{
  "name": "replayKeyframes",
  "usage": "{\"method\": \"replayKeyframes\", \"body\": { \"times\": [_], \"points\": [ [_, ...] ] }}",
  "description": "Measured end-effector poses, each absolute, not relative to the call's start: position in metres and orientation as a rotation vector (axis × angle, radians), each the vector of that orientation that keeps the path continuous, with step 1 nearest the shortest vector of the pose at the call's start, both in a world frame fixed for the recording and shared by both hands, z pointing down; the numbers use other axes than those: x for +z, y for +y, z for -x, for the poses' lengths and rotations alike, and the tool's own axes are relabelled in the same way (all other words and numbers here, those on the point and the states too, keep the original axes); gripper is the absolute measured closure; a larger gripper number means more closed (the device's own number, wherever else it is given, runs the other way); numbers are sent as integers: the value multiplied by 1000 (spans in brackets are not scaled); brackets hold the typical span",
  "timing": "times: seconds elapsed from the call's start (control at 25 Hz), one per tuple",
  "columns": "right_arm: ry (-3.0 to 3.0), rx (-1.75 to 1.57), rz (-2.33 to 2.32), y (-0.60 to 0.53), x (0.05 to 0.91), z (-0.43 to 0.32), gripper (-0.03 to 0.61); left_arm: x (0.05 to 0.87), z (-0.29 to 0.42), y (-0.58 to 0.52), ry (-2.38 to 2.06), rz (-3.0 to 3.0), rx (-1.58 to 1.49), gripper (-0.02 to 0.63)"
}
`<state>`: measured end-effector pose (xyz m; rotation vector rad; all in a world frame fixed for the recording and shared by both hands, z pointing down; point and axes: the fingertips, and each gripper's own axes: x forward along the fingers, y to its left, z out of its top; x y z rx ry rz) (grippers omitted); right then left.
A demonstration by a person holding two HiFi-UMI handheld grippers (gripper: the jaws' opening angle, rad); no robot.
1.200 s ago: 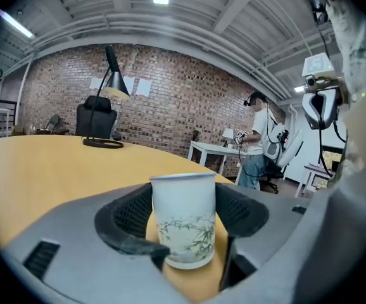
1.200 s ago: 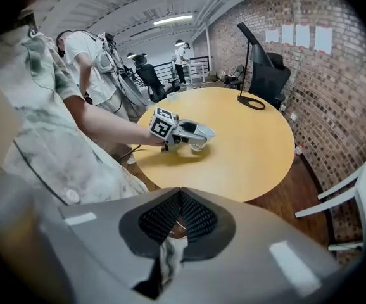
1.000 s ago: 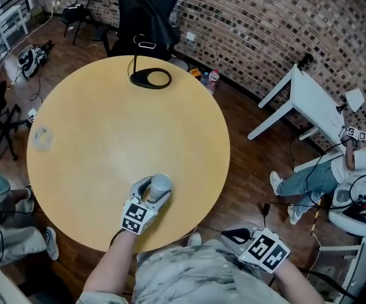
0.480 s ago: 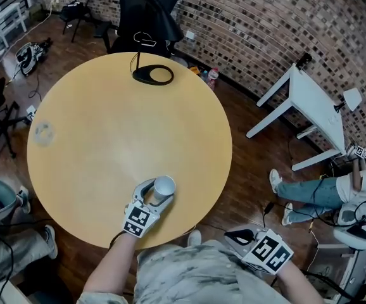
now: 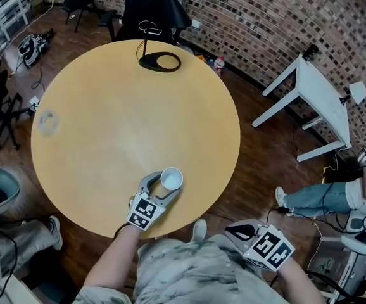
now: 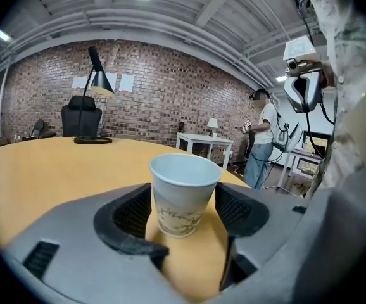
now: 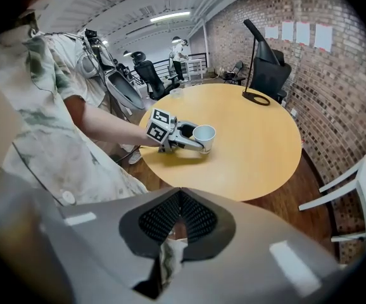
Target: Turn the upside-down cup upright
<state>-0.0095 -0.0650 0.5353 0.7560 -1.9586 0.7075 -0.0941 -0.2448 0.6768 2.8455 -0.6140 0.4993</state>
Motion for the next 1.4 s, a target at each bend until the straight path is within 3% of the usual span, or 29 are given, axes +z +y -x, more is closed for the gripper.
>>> {"method": "replayKeyframes", "body": {
  "times": [0.36, 0.64, 0.84, 1.0, 1.4],
  "points": [
    [-1988, 733, -766, -43, 540, 13, 575, 673, 114, -227, -637, -2845, 576, 299],
    [-2089, 657, -740, -9, 526, -1, 575, 609, 129, -182, -814, -2800, 558, 306],
    [-2189, 600, -734, 49, 515, -29, 575, 533, 113, -89, -906, -2803, 473, 320],
    [-2291, 570, -680, 106, 517, -46, 575, 474, 103, 11, -1040, -2782, 369, 390],
    [-2428, 590, -619, 224, 501, -52, 568, 385, 68, 197, -936, -2754, 224, 396]
  ]
}}
